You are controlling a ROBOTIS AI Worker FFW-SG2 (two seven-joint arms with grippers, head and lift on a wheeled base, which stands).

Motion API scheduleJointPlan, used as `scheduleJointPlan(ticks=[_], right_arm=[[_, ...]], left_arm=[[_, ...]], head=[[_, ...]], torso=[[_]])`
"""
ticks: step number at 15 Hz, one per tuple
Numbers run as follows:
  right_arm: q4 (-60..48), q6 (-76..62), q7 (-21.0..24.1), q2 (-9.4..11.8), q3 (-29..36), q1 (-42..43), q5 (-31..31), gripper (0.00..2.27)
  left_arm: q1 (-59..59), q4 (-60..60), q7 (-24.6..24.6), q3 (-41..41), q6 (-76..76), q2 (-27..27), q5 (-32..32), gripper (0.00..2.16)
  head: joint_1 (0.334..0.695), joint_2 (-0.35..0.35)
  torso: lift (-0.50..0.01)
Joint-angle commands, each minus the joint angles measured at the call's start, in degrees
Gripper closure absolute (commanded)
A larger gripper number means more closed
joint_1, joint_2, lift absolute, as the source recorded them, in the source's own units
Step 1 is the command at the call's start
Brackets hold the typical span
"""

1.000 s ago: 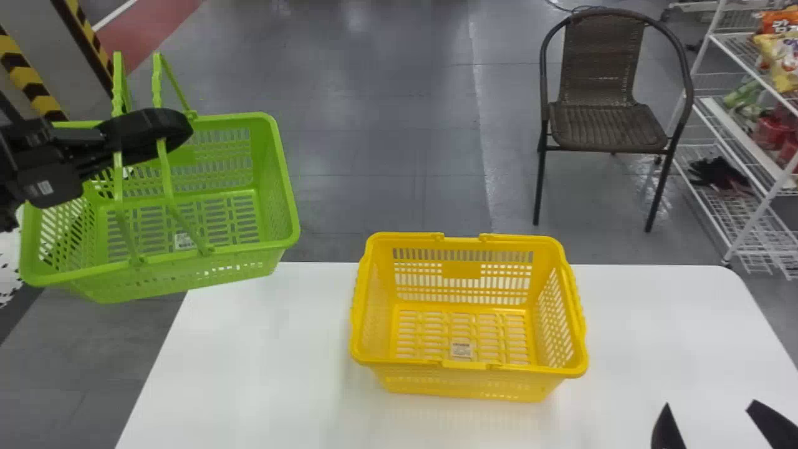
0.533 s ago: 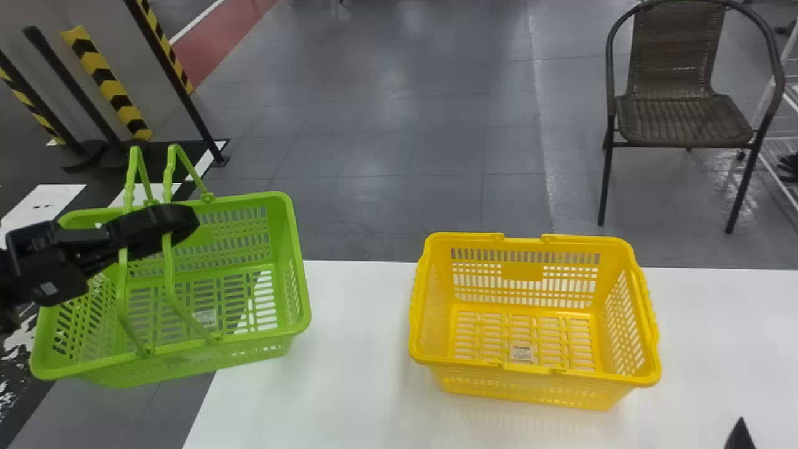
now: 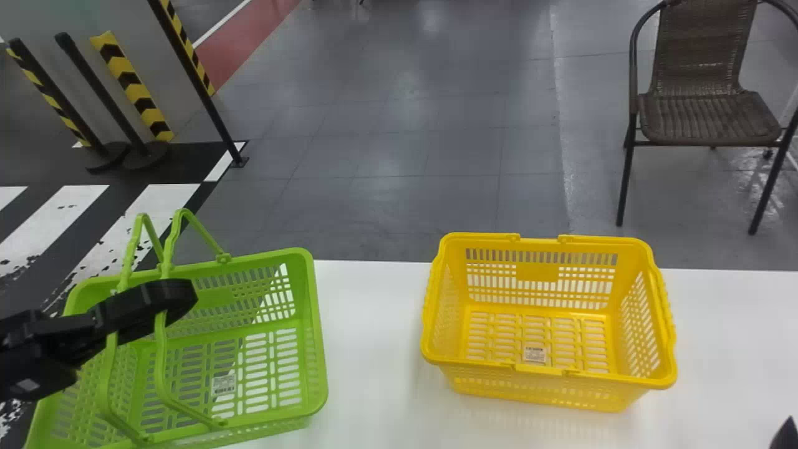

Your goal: Grasp handle with right gripper to insert into left gripper then lift and swing left to center

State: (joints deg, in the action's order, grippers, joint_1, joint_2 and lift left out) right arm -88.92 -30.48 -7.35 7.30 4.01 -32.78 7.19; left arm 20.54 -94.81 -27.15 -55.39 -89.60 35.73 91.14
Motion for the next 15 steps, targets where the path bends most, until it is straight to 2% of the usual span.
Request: scheduleJointPlan(ticks=[1, 9, 15], right_arm=[[0.3, -0.5, -0.2, 0.0, 1.2, 0.0, 0.7, 0.06], [0.5, 0.2, -1.7, 0.4, 6.2, 1.8, 2.7, 0.06], [1.5, 0.7, -2.4, 0.6, 8.1, 2.9, 3.9, 0.06]], left_arm=[[4.2, -5.0, 0.0, -1.1, -0.4, -3.7, 0.7, 1.88], [9.3, -13.9, -0.7, -0.6, -0.4, -15.2, -0.6, 1.88], [14.8, -21.4, 0.3, 0.5, -0.4, -18.9, 2.9, 1.88]], head=[[0.695, 0.241], [0.695, 0.053], [0.695, -0.079]], torso=[[0.0], [0.0], [0.0]])
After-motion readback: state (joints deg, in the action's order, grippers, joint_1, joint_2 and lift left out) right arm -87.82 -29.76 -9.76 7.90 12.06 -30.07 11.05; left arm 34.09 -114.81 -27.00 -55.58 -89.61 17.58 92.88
